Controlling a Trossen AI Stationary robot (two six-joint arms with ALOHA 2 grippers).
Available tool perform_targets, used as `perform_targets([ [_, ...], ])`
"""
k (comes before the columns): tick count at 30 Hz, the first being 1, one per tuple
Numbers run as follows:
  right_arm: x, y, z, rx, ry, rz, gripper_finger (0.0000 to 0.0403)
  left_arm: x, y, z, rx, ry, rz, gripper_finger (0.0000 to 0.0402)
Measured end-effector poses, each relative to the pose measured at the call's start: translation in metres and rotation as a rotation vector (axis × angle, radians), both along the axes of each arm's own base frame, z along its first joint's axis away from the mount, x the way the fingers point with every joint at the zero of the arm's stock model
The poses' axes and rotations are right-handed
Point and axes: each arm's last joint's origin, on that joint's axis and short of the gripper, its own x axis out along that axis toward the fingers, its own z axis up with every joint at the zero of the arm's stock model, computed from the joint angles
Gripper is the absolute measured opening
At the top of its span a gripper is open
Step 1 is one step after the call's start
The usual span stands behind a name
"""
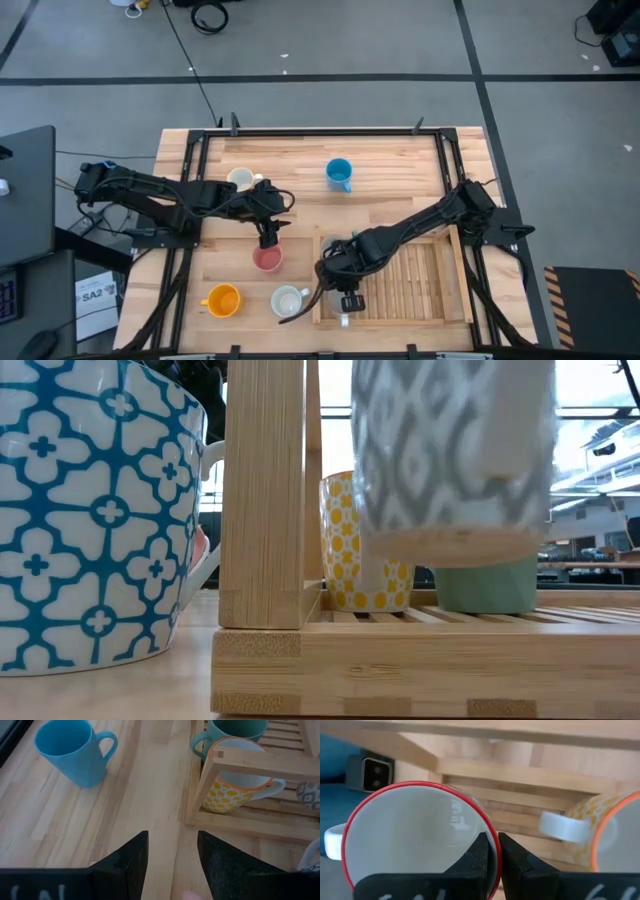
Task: Place coffee mugs
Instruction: Put the red patterned mug on the shelf
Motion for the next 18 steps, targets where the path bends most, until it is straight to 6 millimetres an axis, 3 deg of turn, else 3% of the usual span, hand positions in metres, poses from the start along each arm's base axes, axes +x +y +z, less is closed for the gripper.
perform_targets([
  [10,0.0028,-0.0068,-0.0001,-0.051,-0.019,-0.042,0.0031,0.0000,0.0000,0.0000,0.000,0.000,0.000,0.0176],
  [18,0.0045,-0.0009,0.0001,-0.048,-0.065,-0.036,0.0031,0.0001,0.0000,-0.0001,0.001,0.000,0.000,0.0176],
])
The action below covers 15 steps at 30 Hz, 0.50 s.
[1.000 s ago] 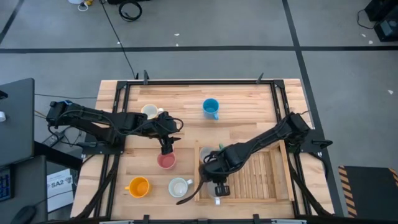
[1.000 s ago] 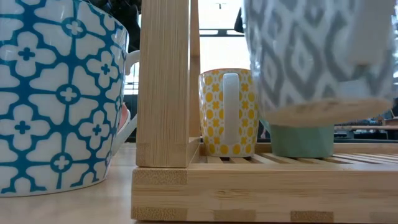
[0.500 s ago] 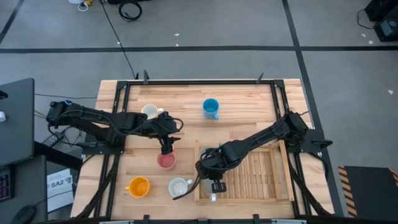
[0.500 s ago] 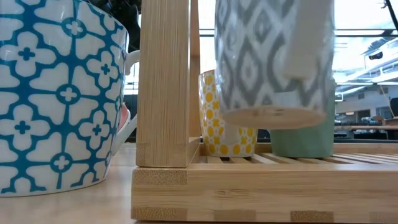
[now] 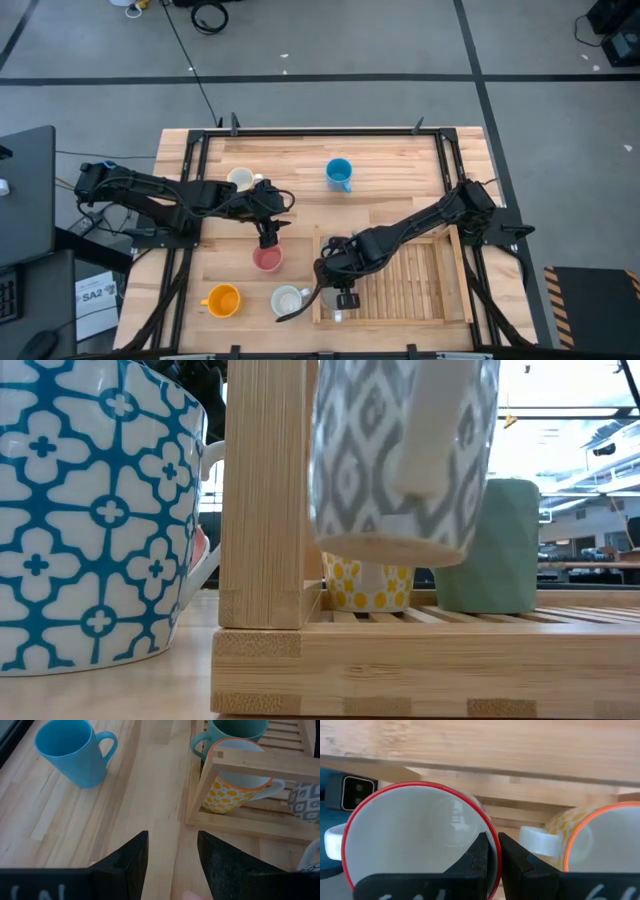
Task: Place coffee mugs
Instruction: Put the red patterned mug on the shelf
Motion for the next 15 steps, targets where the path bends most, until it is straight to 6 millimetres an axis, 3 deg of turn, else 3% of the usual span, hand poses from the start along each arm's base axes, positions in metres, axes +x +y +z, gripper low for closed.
perform_targets([
  [15,-0.006,0.000,-0.027,-0.011,0.028,0.003,0.0031,0.000,0.000,0.000,0.000,-0.002,0.000,0.0176],
])
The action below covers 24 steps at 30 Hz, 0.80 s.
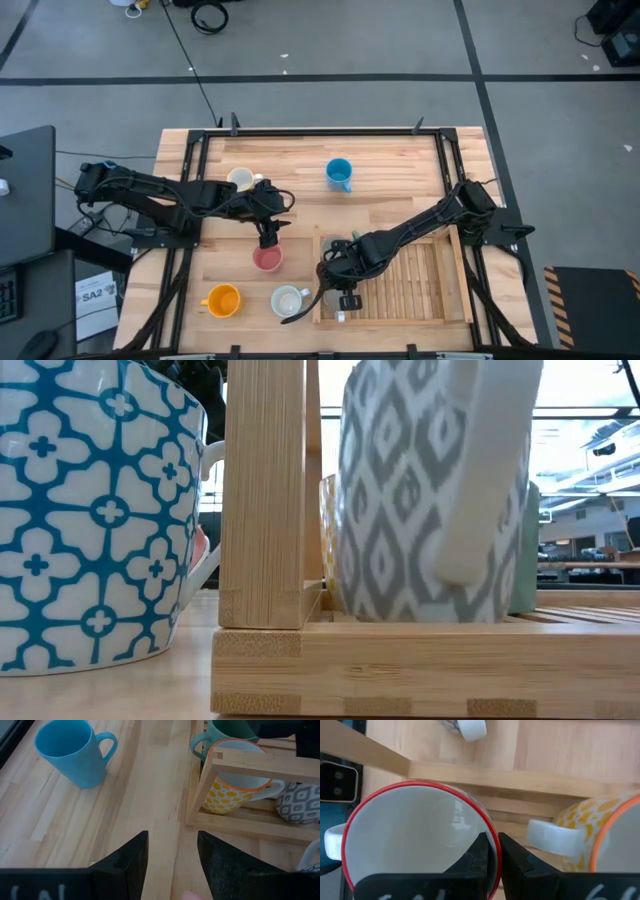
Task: Place coffee mugs
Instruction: Put the red patterned mug on the shelf
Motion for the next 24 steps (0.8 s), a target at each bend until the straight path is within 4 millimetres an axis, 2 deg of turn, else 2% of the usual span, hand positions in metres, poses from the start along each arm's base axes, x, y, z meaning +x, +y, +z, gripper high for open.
perform_targets([
  [12,0.0027,0.0010,0.0008,0.011,-0.029,0.003,0.0057,0.0000,0.0000,0.0000,0.001,0.001,-0.001,0.0176],
  [24,0.0044,-0.0013,0.0015,0.016,-0.036,-0.002,0.0061,-0.0001,0.0000,0.0000,0.001,0.001,0.000,0.0176],
])
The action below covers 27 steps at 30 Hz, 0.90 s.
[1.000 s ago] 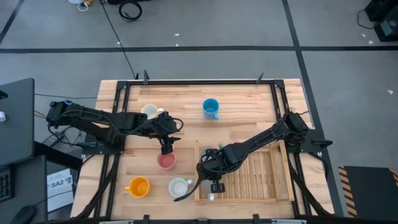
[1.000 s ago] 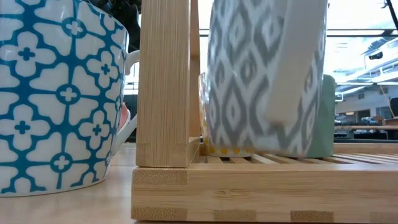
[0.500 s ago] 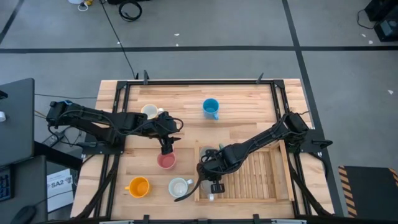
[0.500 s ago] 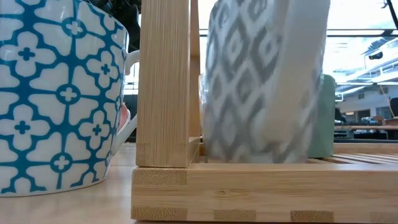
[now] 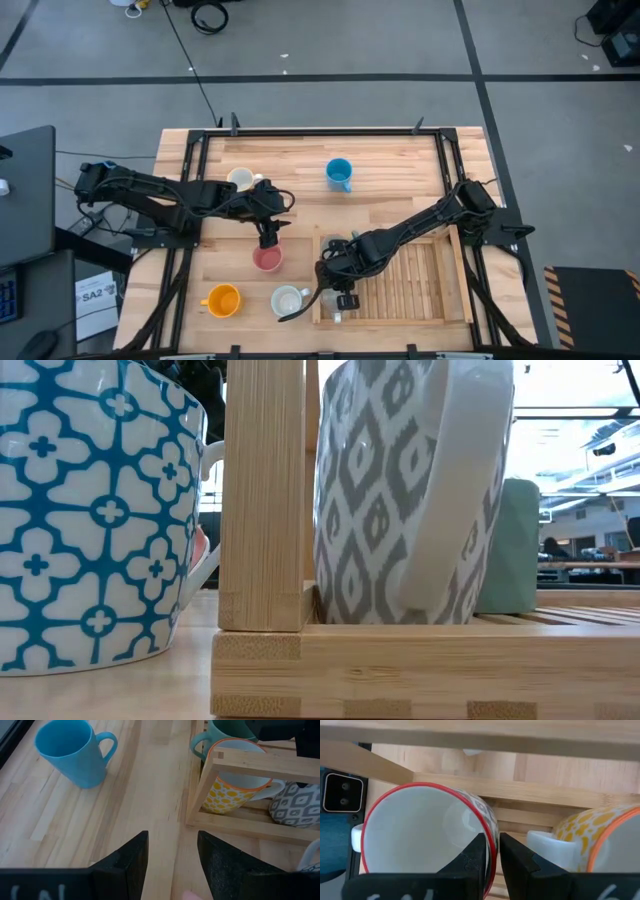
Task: Place coffee mugs
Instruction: Put the red patterned mug on the shelf
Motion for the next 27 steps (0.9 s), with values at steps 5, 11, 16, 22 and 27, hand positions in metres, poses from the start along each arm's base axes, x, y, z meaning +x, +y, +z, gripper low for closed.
perform_targets([
  [5,0.0002,0.0001,0.0001,-0.005,-0.005,0.002,0.0062,0.0000,-0.0001,0.0000,0.000,0.000,0.000,0.0176],
  [11,0.0003,0.0005,0.0002,0.005,-0.004,0.008,0.0062,0.0000,0.0000,0.0000,0.000,0.000,0.000,0.0176],
  [16,0.0004,0.0004,0.0002,0.011,-0.001,0.011,0.0062,0.0000,0.0000,0.0000,0.000,0.000,0.000,0.0176],
  [22,0.0002,0.0006,0.0002,0.012,-0.001,0.018,0.0078,0.0000,-0.0001,0.0000,-0.001,0.000,0.000,0.0176],
  [27,0.0001,0.0006,0.0002,0.008,-0.002,0.030,0.0122,0.0000,0.0000,0.0000,-0.001,0.000,0.001,0.0176],
])
